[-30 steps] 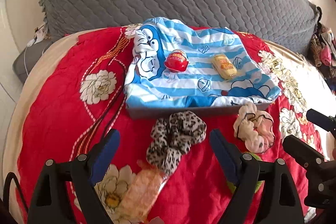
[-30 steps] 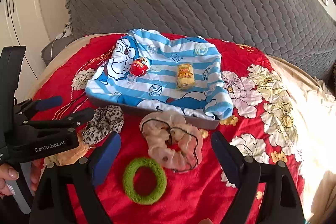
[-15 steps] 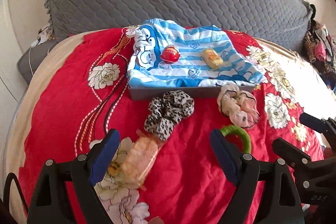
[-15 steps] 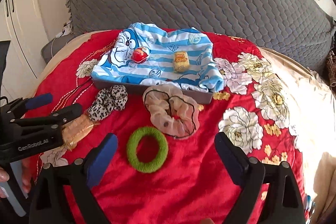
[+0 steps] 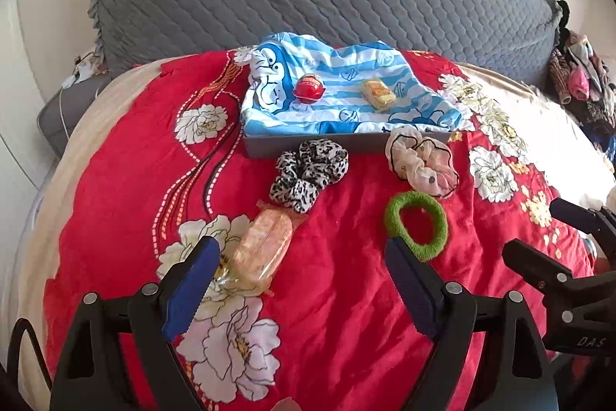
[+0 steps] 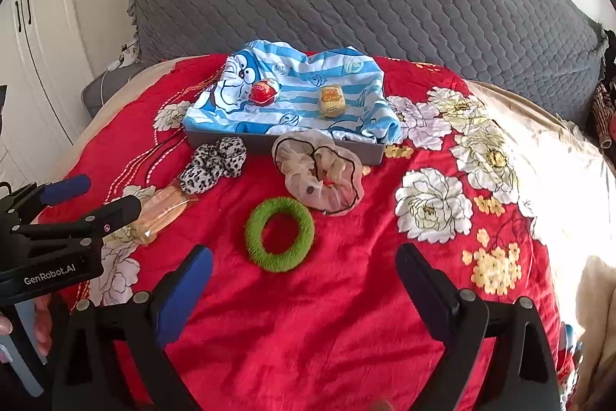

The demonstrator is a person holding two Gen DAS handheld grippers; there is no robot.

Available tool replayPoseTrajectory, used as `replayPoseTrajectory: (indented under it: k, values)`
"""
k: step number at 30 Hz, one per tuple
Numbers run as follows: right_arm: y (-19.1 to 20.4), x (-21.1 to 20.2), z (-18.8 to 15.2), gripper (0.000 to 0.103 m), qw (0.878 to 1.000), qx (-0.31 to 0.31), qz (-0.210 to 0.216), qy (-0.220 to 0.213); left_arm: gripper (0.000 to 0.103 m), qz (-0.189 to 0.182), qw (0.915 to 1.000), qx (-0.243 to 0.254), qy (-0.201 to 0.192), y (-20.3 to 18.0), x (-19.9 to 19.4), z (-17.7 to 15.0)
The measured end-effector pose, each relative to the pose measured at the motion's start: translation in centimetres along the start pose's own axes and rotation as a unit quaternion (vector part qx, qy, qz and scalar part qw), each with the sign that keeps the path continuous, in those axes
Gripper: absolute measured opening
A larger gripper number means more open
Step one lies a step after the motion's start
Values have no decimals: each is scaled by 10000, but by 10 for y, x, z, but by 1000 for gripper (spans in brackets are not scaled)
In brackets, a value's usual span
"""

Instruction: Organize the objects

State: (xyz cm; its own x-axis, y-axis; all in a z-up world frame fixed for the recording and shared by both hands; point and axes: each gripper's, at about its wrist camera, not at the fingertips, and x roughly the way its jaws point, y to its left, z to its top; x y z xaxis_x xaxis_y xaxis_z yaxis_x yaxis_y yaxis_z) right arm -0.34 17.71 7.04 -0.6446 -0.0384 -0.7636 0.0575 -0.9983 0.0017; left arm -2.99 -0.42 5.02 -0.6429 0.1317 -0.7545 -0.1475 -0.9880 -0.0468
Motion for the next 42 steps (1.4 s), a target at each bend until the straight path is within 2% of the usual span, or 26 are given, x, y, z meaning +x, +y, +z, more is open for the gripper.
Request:
replayPoseTrajectory:
  k: [16, 27, 42]
  values:
    - [15, -16, -21, 96, 9996, -72, -85, -263, 88, -16, 10000, 26, -78, 10, -17, -22]
    - [24, -21, -29, 96, 9991, -102, 117, -398, 88, 9, 9999, 31, -122, 9, -16, -29]
    - [13, 7, -29, 96, 9996, 187, 140, -152, 88, 43, 10000, 52, -43, 10, 5, -33]
